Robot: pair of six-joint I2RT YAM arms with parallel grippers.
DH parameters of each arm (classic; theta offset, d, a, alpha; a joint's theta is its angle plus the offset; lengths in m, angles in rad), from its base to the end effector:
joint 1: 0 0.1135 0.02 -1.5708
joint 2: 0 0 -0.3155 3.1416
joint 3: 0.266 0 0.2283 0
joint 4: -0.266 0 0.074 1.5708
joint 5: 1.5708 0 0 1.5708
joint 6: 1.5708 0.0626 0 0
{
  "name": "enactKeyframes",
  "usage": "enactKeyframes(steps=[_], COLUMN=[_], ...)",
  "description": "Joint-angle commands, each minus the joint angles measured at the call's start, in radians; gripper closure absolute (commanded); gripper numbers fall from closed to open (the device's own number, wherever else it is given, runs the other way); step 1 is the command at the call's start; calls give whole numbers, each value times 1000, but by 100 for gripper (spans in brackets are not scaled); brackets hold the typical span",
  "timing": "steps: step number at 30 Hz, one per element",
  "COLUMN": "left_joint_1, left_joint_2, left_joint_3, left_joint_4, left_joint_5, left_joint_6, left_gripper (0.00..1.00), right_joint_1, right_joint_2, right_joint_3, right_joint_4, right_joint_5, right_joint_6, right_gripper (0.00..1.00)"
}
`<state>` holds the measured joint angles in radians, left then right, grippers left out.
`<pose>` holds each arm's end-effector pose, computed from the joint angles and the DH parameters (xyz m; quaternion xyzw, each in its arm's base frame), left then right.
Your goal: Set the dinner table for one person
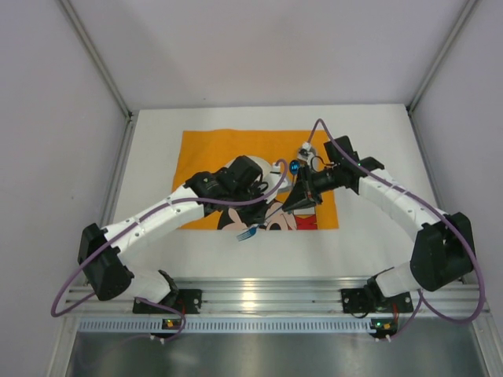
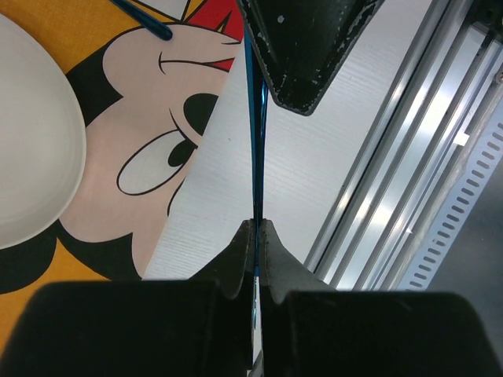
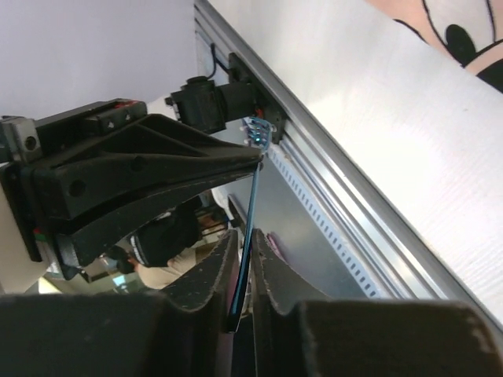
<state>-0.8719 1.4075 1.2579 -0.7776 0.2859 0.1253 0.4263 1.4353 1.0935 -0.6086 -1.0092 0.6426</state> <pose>0.1640 -0.2226 0.3441 0.4886 0.8031 -0.2400 0.2422 0.2216 0.1588 0.3215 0.0567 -0.8446 -0.5323 0.0046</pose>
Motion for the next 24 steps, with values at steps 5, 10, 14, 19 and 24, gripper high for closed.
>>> enactKeyframes(steps=[5,10,14,19,24], left_joint_1=[-3,-3,-3,-3,-2], left_joint_2=[-7,-7,-13,5,16], left_joint_3=[24,32,34,60,106], left_joint_4=[41,17,53,113,156], left_joint_5=[15,-68,-212,-404,-475], left_joint_6=[2,30,60,93,21], left_gripper=[100,100,100,73,40], right_joint_1=[65,71,81,97,97], right_joint_2=[-4,-6,-21,-61,-78], right_joint_3=[-9,-7,-12,-30,-49], right_joint_4=[-8,-10,-13,-31,-31], right_joint_5=[4,9,0,11,56], right_joint_6=[-41,-49,-52,-60,-54], right_gripper=[100,100,100,100,100])
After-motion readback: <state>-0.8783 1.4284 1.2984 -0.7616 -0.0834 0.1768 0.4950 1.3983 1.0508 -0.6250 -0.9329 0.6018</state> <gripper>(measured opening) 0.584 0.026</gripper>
